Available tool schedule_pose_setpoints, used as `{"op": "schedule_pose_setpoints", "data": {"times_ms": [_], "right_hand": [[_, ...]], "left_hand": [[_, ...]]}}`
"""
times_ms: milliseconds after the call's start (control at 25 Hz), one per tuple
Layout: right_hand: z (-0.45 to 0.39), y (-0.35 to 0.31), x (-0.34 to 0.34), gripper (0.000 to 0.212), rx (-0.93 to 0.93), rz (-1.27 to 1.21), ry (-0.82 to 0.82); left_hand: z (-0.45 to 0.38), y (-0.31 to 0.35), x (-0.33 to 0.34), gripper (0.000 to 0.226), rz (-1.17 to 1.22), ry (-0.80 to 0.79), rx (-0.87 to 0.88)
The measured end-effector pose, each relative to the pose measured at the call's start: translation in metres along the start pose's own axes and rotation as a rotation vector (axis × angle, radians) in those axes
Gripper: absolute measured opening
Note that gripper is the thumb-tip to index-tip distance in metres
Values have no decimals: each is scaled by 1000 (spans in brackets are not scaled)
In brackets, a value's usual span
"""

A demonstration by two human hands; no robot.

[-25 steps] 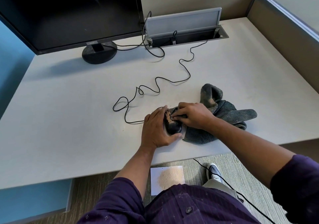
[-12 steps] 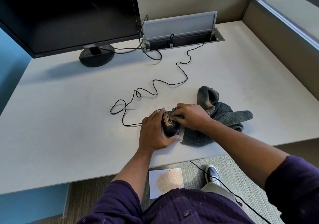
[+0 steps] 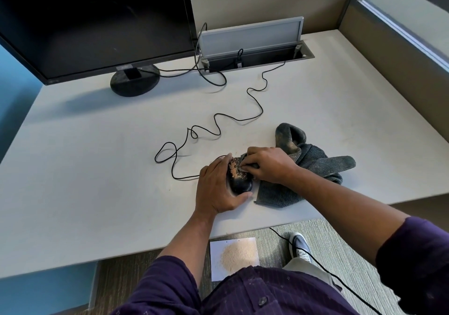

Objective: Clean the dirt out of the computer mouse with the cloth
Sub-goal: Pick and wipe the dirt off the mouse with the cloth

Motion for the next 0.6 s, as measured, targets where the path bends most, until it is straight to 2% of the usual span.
{"op": "schedule_pose_setpoints", "data": {"times_ms": [200,320,480,600], "right_hand": [[1,-12,5,18,-77,-12,-14],[1,-7,1,19,-13,5,26],[4,-9,4,17,-91,-5,-15],[2,0,-2,18,3,43,31]], "left_hand": [[0,0,0,116,1,0,-2],[0,1,0,117,-4,-10,-3],[0,0,0,116,-7,-6,-1],[0,0,0,117,-1,-2,3]]}}
Point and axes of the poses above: each hand's wrist, its own z-axis away from the middle knuckle, its own x-axis out of the palm, y = z × x, the point moved 8 cm from there along -z, towards the middle knuckle, and after that the axes turned 1 degree about -z, right-handed, at the moved point
